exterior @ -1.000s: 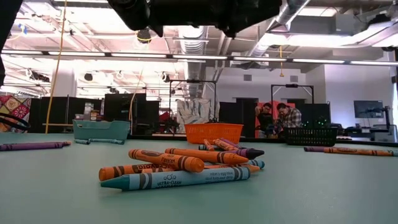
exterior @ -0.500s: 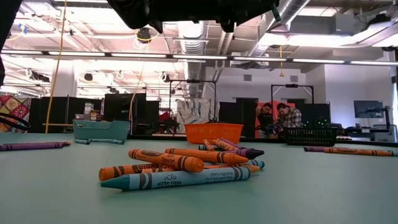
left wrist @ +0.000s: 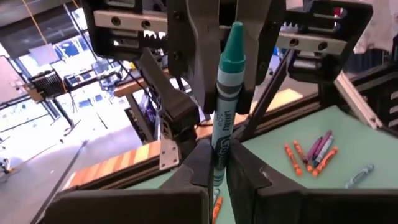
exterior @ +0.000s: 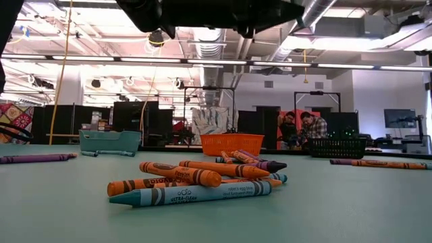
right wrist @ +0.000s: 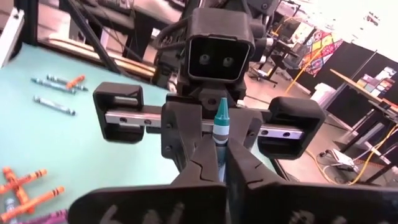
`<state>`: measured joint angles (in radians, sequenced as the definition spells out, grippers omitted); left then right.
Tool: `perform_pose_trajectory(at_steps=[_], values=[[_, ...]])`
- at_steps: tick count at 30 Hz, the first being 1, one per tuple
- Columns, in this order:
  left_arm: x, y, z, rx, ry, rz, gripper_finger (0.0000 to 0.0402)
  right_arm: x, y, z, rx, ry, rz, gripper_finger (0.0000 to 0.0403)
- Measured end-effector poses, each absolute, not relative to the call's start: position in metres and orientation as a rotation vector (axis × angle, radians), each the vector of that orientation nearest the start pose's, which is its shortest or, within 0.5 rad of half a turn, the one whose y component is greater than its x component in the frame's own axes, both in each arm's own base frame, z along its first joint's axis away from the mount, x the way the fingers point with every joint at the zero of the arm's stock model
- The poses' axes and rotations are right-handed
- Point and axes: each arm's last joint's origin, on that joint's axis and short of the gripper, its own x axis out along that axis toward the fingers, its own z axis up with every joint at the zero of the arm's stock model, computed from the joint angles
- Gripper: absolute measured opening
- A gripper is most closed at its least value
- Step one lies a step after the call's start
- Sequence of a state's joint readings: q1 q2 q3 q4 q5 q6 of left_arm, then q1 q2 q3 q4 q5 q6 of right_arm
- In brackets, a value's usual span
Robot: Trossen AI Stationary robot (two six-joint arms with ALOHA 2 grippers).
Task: Sort crayons
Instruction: Put the blue crayon into the blue bin
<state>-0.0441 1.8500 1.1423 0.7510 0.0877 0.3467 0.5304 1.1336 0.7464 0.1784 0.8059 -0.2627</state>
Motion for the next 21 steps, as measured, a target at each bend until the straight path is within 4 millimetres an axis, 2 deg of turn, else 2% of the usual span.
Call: perform_pose_trajectory(at_steps=[6, 11, 16, 21], values=[[0.411, -0.017, 0.242, 0.400, 0.068, -0.094, 0.0003, 0.220, 0.102, 0.280, -0.376, 0.260, -0.279, 0.0047], [0.397, -0.012, 0.245, 0.510, 0.268, -0.002, 0.0002, 0.217, 0.098, 0.273, -0.378, 0.324, -0.338, 0.0094], [0.369, 0.002, 0.251, 0.624, 0.575, 0.133, 0.0002, 0.214, 0.096, 0.267, -0.364, 0.373, -0.361, 0.0136], [0.329, 0.040, 0.260, 0.612, 0.868, 0.286, 0.0001, 0.212, 0.095, 0.261, -0.331, 0.414, -0.370, 0.0156]])
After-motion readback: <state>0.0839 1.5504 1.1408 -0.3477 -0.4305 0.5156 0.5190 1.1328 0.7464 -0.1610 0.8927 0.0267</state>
